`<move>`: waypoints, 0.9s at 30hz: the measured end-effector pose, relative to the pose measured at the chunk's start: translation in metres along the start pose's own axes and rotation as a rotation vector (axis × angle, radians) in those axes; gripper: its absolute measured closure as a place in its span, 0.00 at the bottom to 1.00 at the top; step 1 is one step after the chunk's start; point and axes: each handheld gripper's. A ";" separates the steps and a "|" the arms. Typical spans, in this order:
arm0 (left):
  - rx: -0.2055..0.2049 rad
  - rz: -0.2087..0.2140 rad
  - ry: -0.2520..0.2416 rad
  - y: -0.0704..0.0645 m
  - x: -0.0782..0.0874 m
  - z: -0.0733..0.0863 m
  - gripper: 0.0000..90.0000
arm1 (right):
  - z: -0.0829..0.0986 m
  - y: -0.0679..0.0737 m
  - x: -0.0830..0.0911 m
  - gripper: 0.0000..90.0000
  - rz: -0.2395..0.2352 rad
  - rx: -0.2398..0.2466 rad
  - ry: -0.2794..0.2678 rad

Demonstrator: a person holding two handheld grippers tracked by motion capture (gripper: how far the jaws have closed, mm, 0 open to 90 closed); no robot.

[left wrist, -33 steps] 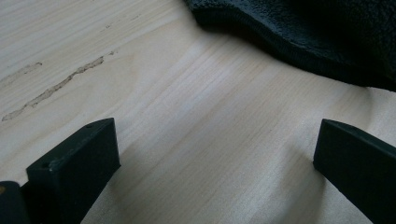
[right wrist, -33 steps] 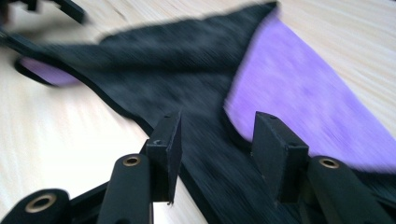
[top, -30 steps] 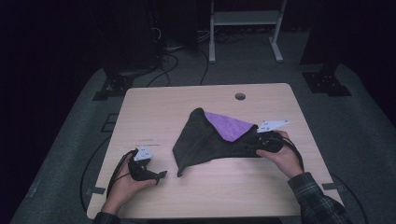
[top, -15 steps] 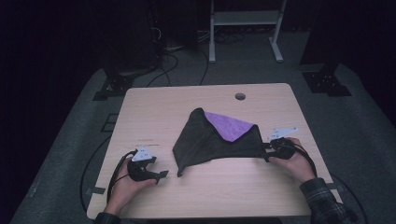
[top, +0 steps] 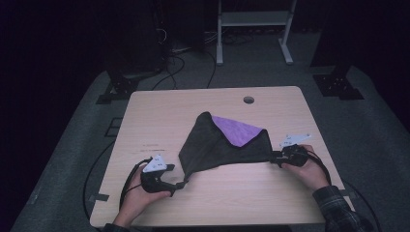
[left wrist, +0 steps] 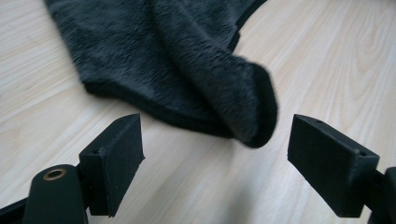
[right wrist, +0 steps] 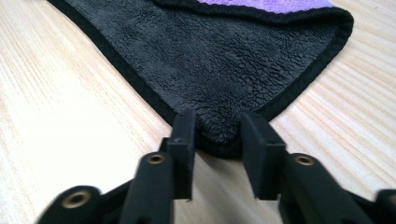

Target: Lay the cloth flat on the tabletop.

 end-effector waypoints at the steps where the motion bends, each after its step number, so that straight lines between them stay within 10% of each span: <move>1: -0.004 0.002 0.002 -0.003 -0.003 -0.002 0.20 | 0.000 0.000 0.000 0.84 0.004 -0.005 0.002; 12: -0.010 -0.004 0.069 -0.004 -0.020 -0.005 0.43 | -0.002 0.002 0.000 0.94 0.007 -0.019 0.015; 17: 0.060 -0.014 0.085 0.001 -0.012 -0.005 0.87 | -0.003 0.002 0.001 0.95 0.004 -0.035 0.026; 27: 0.111 -0.078 -0.024 0.015 0.012 -0.012 0.92 | -0.010 0.000 0.023 0.95 -0.039 -0.084 -0.067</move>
Point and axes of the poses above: each handheld gripper's, and its own axes: x roughly backward along the jaws, z roughly out of its underside, y roughly to its left, and after that the axes turned 10 degrees about -x, right-handed
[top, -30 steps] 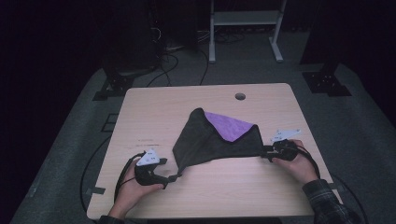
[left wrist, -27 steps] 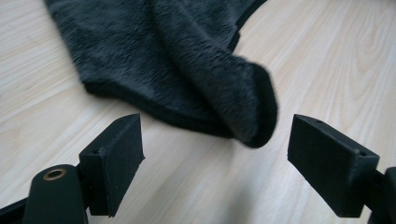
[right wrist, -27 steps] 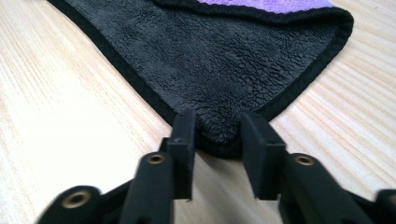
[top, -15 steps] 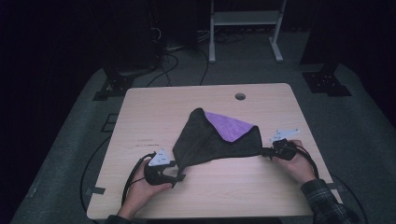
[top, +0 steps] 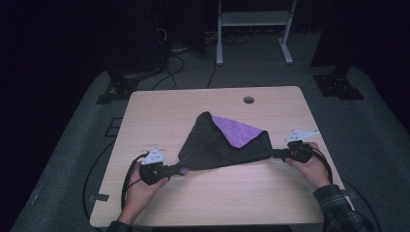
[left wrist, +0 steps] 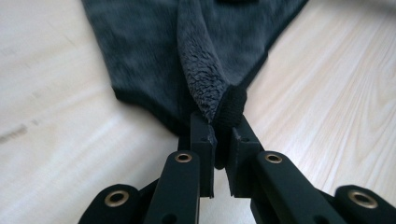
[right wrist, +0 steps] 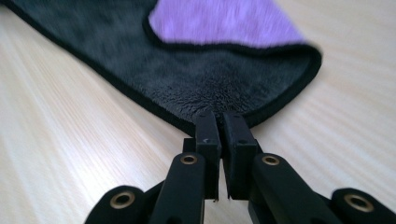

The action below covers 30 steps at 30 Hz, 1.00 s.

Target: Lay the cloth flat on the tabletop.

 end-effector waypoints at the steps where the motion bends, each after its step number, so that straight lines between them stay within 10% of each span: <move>1: 0.000 0.000 0.000 0.000 0.000 0.000 0.92 | 0.000 0.000 0.000 0.95 0.000 0.000 0.000; 20: -0.022 -0.122 -0.279 0.038 0.056 -0.081 0.93 | -0.058 0.014 0.077 0.95 0.003 0.043 -0.339; 30: -0.067 -0.144 -0.400 0.037 0.090 -0.114 0.93 | -0.080 0.041 0.129 0.95 0.003 0.127 -0.519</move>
Point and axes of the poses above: each handheld gripper's, and its own axes: x roughly backward along the jaws, z roughly out of its underside, y roughly to its left, and after that the axes turned 10 degrees about -x, right-handed
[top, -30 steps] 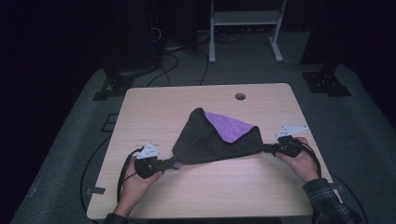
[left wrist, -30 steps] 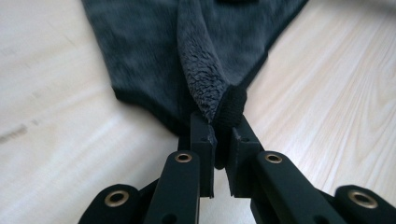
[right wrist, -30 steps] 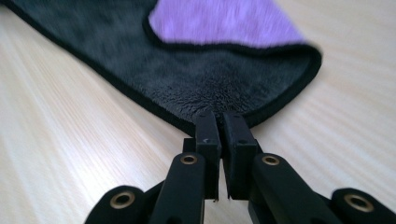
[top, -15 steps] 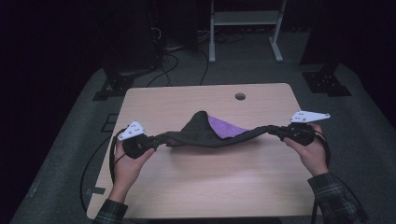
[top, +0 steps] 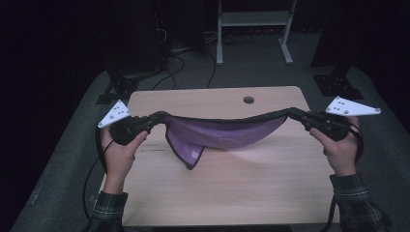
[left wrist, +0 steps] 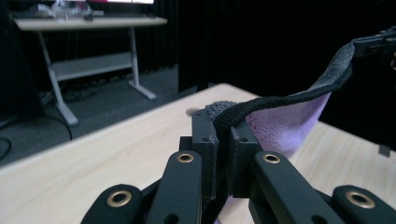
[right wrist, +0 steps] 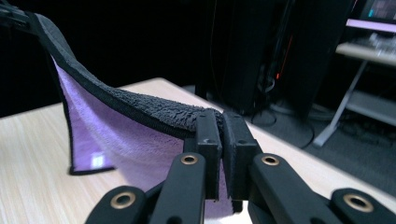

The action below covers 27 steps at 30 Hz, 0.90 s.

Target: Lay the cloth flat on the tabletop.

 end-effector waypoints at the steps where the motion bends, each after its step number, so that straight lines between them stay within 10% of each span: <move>1: -0.010 -0.001 -0.007 -0.001 0.003 -0.005 0.93 | 0.000 0.000 0.000 0.95 0.000 0.000 0.000; 11: -0.048 -0.019 -0.040 0.002 0.007 -0.028 0.93 | -0.023 0.013 0.018 0.95 0.015 0.043 -0.075; 21: -0.024 -0.067 -0.067 0.041 -0.035 -0.045 0.93 | -0.043 -0.025 -0.023 0.95 0.078 -0.020 -0.058; 27: -0.051 -0.071 -0.081 0.041 -0.038 -0.055 0.94 | -0.054 -0.029 -0.025 0.95 0.091 -0.010 -0.094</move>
Point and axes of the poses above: each handheld gripper's, and its own axes: x roughly backward along the jaws, z roughly out of its underside, y roughly to its left, and after that the axes turned 10 degrees about -x, right-handed
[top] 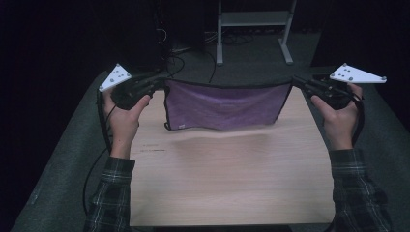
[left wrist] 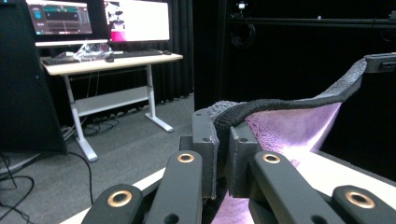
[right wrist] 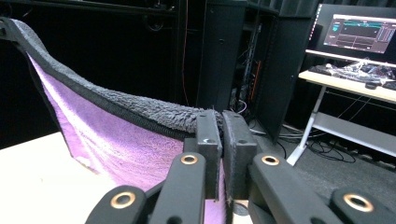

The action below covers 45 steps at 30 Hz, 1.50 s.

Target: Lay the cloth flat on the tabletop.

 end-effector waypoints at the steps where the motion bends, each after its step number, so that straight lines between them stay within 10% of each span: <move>1: -0.002 0.003 0.011 -0.001 -0.001 0.003 0.93 | 0.005 -0.002 -0.002 0.95 0.001 -0.007 0.013; 15: 0.069 0.093 0.150 -0.014 -0.009 0.061 0.93 | 0.069 -0.006 -0.006 0.95 -0.025 -0.052 0.143; 45: 0.180 0.310 0.410 -0.081 0.049 0.169 0.93 | 0.182 0.019 0.035 0.95 -0.141 -0.106 0.481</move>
Point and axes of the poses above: each handheld gripper's, and its own axes: x roughly backward along the jaws, z roughly out of its underside, y roughly to its left, and after that the axes turned 10 degrees about -x, right-handed
